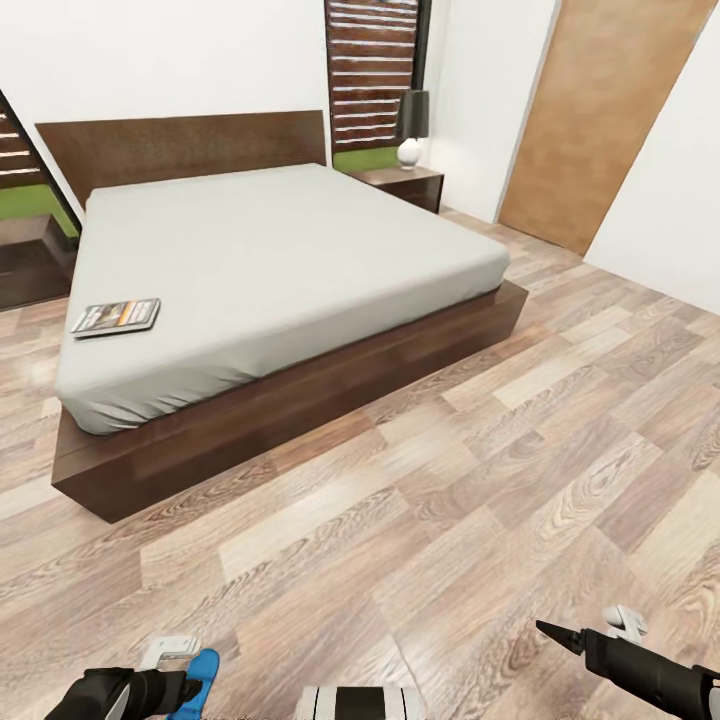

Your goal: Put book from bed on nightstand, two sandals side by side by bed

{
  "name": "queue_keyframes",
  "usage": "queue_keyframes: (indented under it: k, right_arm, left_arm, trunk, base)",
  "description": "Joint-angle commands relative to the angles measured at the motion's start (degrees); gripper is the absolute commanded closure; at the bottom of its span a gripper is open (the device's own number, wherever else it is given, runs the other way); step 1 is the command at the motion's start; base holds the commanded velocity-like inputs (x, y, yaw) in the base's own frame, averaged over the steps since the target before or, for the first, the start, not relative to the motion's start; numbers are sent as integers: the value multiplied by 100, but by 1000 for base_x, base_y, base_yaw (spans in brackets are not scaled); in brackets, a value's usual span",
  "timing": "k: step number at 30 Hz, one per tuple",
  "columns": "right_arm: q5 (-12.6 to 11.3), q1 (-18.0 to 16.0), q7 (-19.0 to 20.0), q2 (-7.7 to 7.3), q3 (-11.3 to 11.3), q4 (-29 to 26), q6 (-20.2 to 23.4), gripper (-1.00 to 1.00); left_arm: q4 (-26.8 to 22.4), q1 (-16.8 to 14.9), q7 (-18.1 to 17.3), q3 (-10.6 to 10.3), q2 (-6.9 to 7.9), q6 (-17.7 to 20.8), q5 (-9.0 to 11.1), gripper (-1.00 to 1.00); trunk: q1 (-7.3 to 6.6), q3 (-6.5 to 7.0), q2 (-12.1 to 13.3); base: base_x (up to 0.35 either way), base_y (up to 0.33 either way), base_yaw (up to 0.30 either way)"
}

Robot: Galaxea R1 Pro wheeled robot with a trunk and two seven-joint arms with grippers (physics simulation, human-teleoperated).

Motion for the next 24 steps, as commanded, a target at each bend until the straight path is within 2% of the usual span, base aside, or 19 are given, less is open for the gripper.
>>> queue_keyframes:
  k: [1,13,24]
  right_arm:
    - [-22,-3,7,0,-6,0,35,-100]
    - [-22,-3,7,0,-6,0,35,-100]
    - [-22,-3,6,0,-6,0,35,-100]
  left_arm:
    - [-9,-1,-29,26,-3,41,-1,-100]
    - [-9,-1,-29,26,-72,32,-10,-100]
    - [-9,-1,-29,27,-73,32,-7,-100]
  trunk:
    - [1,-27,-3]
    - [32,-293,-19]
    - [32,-293,-19]
  base:
    - [0,0,0]
    - [0,0,0]
    - [0,0,0]
